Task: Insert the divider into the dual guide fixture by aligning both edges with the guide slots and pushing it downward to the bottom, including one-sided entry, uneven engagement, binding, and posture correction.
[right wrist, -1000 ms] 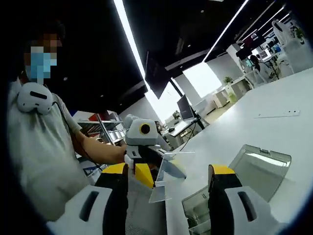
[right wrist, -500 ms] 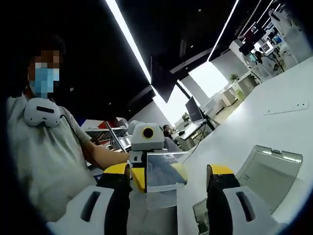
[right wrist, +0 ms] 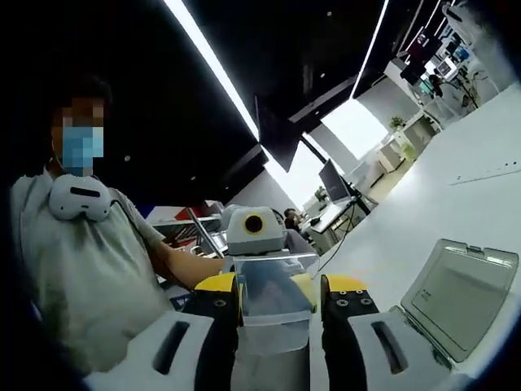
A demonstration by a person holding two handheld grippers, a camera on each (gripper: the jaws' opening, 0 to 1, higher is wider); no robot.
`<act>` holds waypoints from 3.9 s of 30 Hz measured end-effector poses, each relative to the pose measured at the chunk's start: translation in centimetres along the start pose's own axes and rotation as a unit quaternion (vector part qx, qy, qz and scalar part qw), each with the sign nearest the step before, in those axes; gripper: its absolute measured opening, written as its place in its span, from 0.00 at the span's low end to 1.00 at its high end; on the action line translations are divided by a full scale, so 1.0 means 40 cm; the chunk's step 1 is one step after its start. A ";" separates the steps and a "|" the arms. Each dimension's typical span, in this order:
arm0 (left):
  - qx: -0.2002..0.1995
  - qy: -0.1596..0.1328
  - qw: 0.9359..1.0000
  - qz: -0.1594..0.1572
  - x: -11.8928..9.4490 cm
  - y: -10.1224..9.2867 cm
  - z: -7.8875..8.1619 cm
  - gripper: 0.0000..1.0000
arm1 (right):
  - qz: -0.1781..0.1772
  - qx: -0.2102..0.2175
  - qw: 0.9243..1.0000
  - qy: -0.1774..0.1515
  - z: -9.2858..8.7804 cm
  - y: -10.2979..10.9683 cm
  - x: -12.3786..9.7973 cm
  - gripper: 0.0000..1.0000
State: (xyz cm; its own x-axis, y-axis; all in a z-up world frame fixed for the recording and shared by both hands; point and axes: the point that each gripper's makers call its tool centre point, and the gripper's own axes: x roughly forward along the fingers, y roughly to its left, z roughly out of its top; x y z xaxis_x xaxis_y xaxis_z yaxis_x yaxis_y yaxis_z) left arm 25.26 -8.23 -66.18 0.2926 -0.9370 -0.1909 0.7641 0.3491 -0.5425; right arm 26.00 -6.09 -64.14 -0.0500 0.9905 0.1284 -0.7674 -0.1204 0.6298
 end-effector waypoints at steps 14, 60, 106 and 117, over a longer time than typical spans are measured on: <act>-0.004 -0.004 1.000 -0.009 0.001 -0.004 0.003 0.29 | 0.006 0.008 1.000 -0.014 0.012 0.006 0.000 0.34; 0.092 0.040 0.990 0.103 -0.048 0.030 -0.053 0.41 | -0.101 -0.001 0.995 0.003 0.000 -0.060 0.010 0.33; 0.029 0.108 0.941 0.318 -0.007 0.183 -0.180 0.12 | -0.349 0.159 0.923 0.026 -0.152 -0.216 0.016 0.33; 0.003 0.100 0.943 0.318 0.002 0.186 -0.177 0.09 | -0.374 0.164 0.913 0.029 -0.161 -0.232 0.002 0.32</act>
State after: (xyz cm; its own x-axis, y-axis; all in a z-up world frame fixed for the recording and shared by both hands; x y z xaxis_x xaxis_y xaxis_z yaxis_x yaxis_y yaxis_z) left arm 26.88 -5.79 -76.03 0.5796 -0.5210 -0.6266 0.4732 0.8412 -0.2617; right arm 28.99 -4.47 -74.91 0.3686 0.8051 -0.4647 -0.3692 0.5856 0.7216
